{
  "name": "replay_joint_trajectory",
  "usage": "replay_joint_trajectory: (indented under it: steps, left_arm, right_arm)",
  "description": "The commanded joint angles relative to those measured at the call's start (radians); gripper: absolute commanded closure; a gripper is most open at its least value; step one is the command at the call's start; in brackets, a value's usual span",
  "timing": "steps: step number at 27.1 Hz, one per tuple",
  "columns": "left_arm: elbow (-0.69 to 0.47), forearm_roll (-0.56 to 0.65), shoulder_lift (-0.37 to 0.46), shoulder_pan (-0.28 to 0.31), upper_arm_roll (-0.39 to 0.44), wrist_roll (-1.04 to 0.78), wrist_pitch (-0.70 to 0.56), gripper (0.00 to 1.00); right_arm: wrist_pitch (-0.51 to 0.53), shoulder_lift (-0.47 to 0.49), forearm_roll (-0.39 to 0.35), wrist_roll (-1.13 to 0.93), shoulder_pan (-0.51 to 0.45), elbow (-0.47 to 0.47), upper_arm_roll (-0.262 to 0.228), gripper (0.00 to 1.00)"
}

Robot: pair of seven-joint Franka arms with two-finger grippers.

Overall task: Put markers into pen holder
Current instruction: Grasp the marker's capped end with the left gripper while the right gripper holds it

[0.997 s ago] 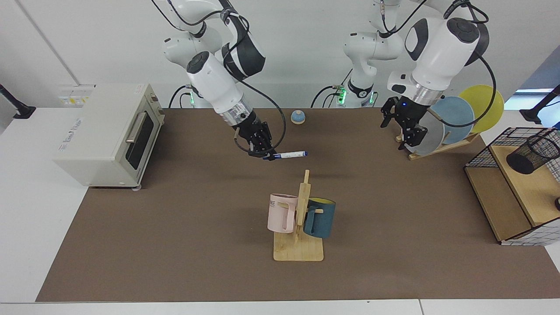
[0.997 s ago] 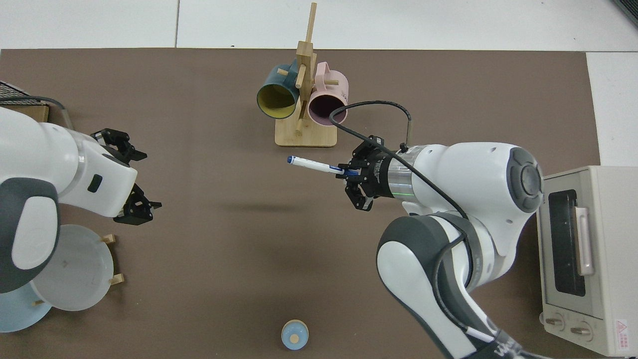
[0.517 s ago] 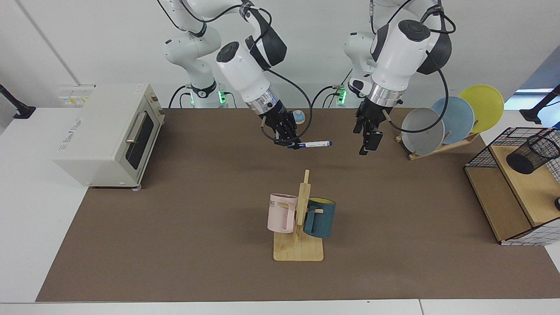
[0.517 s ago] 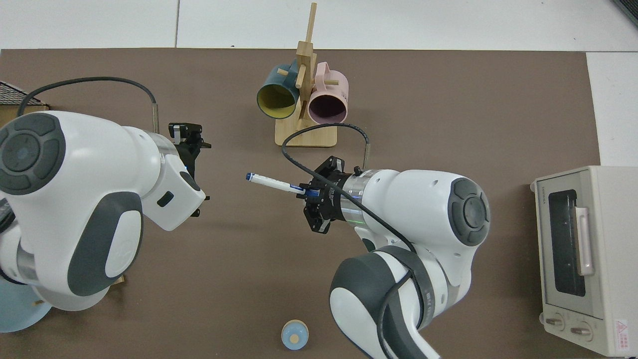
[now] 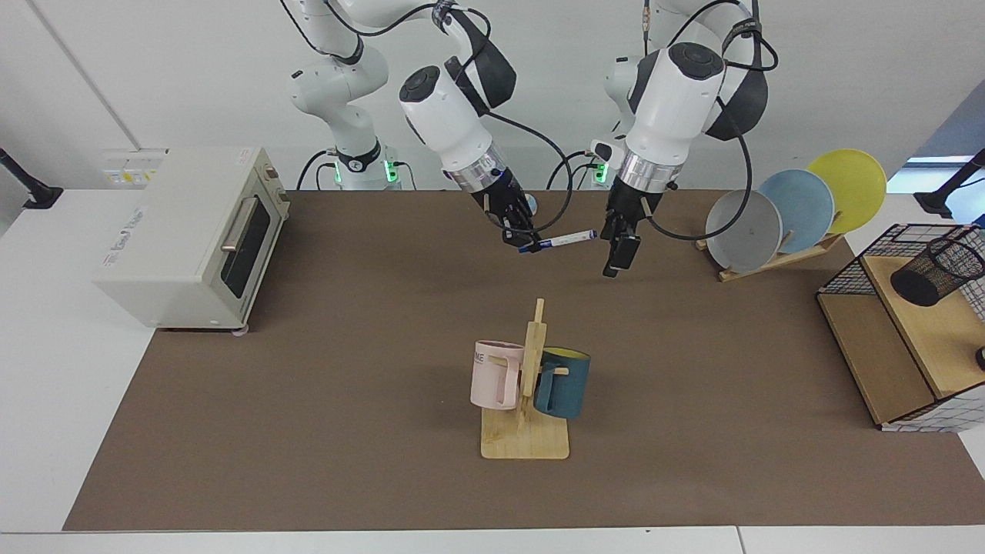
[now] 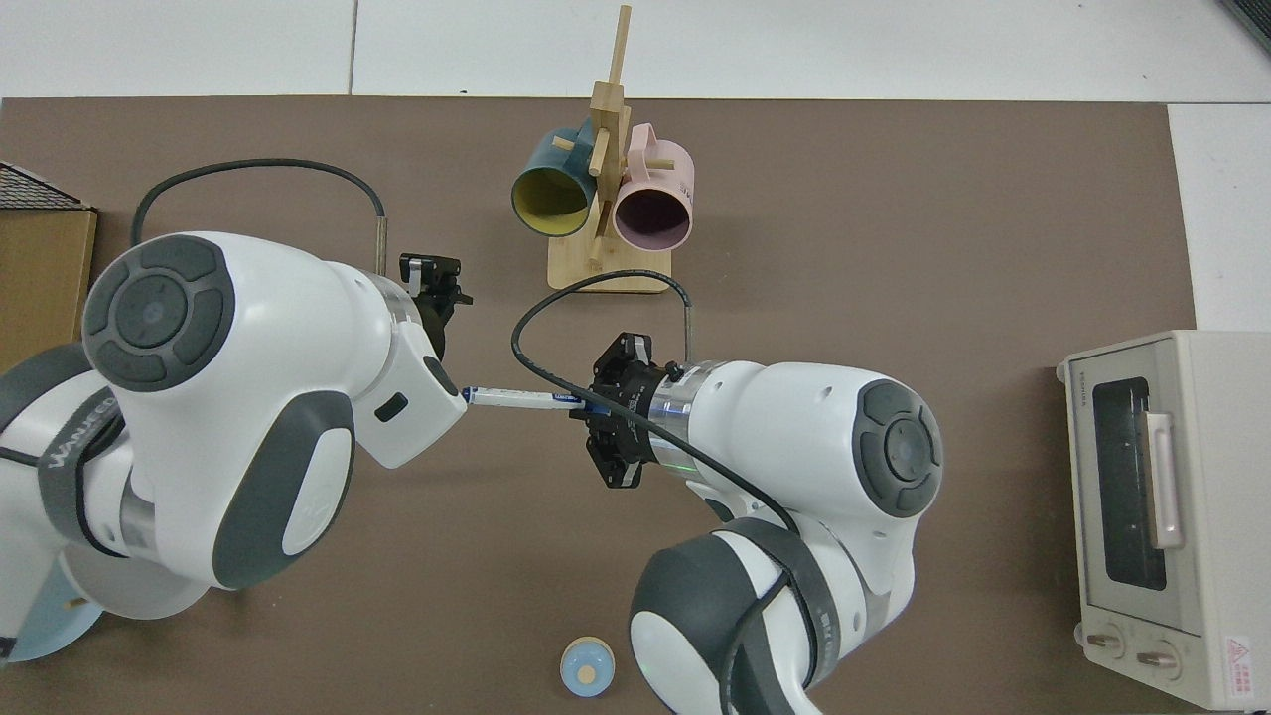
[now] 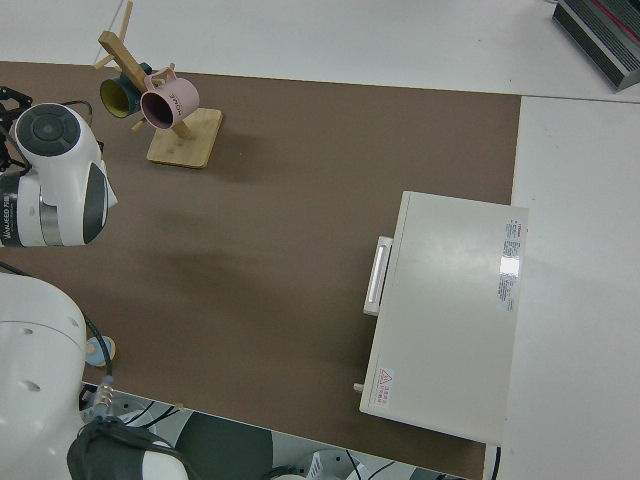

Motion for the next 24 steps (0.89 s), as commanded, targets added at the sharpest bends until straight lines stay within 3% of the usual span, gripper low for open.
replay_joint_trajectory:
  steps: [1, 9, 19, 24]
  left_arm:
    - [-0.013, -0.01, -0.012, -0.004, 0.001, -0.051, -0.054, 0.0]
    - [-0.013, -0.012, -0.025, 0.0, -0.008, -0.117, -0.175, 0.0]
    - [-0.006, -0.01, -0.025, -0.006, -0.071, -0.247, -0.166, 0.02]
    - [0.004, -0.009, -0.023, -0.006, -0.088, -0.25, -0.164, 0.14]
  right_arm:
    - [0.009, -0.03, -0.015, -0.018, 0.006, -0.034, -0.005, 1.0]
    - [-0.004, -0.035, -0.016, -0.022, 0.006, -0.042, -0.005, 1.0]
    - [-0.007, -0.036, -0.016, -0.022, 0.005, -0.042, -0.005, 1.0]
    - [-0.007, -0.036, -0.018, -0.024, 0.005, -0.043, -0.005, 1.0]
